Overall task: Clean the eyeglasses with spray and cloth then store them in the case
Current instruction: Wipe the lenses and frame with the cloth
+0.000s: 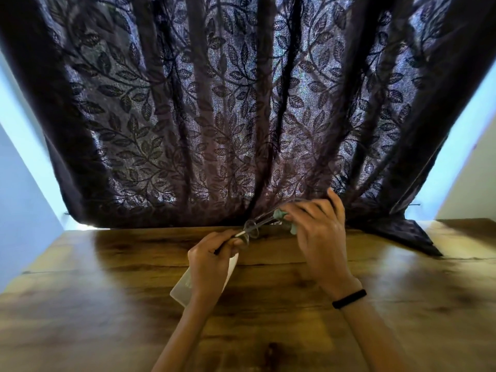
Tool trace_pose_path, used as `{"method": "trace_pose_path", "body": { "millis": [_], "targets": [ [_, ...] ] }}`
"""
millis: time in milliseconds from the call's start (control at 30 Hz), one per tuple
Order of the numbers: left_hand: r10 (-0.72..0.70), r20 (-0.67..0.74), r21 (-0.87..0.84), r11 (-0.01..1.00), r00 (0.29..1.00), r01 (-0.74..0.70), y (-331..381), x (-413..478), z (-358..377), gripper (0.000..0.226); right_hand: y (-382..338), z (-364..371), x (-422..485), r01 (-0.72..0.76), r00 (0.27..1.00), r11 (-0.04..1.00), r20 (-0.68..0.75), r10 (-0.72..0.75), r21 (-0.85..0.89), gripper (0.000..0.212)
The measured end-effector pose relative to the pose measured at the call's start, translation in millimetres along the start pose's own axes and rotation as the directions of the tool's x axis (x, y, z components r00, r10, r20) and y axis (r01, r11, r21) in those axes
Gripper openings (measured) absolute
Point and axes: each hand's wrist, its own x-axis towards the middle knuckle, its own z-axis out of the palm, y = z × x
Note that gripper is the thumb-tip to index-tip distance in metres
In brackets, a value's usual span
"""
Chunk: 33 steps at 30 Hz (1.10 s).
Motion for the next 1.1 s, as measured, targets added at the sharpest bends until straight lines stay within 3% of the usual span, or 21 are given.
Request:
{"method": "trace_pose_path", "body": {
  "millis": [100,200,300,400,433,500,600,667,733,833,967,1100],
  "targets": [
    [-0.024,-0.001,0.004,1.000,1.000,0.024,0,-2,1,0.043,2,0,-4,-0.177,0.984,0.962,0.001,0.180,0.206,0.024],
    [-0.037,-0.004,0.020,0.999,0.999,0.037,-4,-4,2,0.039,-2,3,-13,-0.312,0.937,0.855,-0.015,0.349,0.414,0.021],
    [-0.098,0.005,0.001,0.995,0.995,0.098,-8,-5,2,0.034,3,6,-18,-0.482,0.820,0.588,0.100,0.563,0.650,0.024],
    [-0.135,0.009,-0.005,0.991,0.991,0.135,-12,-4,-5,0.026,13,7,-17,-0.585,0.656,0.185,0.326,0.681,0.790,0.023],
    [-0.150,0.009,-0.006,0.989,0.989,0.150,-14,-4,-8,0.024,18,6,-16,-0.591,0.629,0.140,0.345,0.696,0.795,0.022],
    [-0.153,0.020,0.022,0.988,0.988,0.152,-17,-3,-15,0.019,26,7,-14,-0.605,0.653,0.245,0.296,0.697,0.758,0.023],
    [-0.126,0.042,0.066,0.990,0.991,0.123,-16,-1,-19,0.015,26,9,-8,-0.531,0.812,0.559,0.192,0.552,0.638,0.022],
    [-0.118,0.059,0.058,0.992,0.991,0.115,-11,0,-19,0.015,22,14,-4,-0.362,0.928,0.796,0.107,0.357,0.486,0.022],
    [-0.125,0.093,0.060,0.991,0.988,0.120,-6,1,-19,0.014,18,21,1,-0.127,0.991,0.955,0.071,0.112,0.267,0.022],
    [-0.112,0.133,0.060,0.993,0.985,0.105,2,3,-21,0.015,13,35,8,0.136,0.967,0.990,0.211,-0.140,0.032,0.019],
    [-0.032,0.136,0.041,0.999,0.990,0.027,12,6,-24,0.016,16,57,6,0.221,0.843,0.974,0.509,-0.172,-0.038,0.025],
    [0.014,0.117,0.067,0.998,0.993,-0.022,16,7,-25,0.013,8,64,-5,0.300,0.780,0.944,0.605,-0.161,-0.136,0.022]
  ]
}}
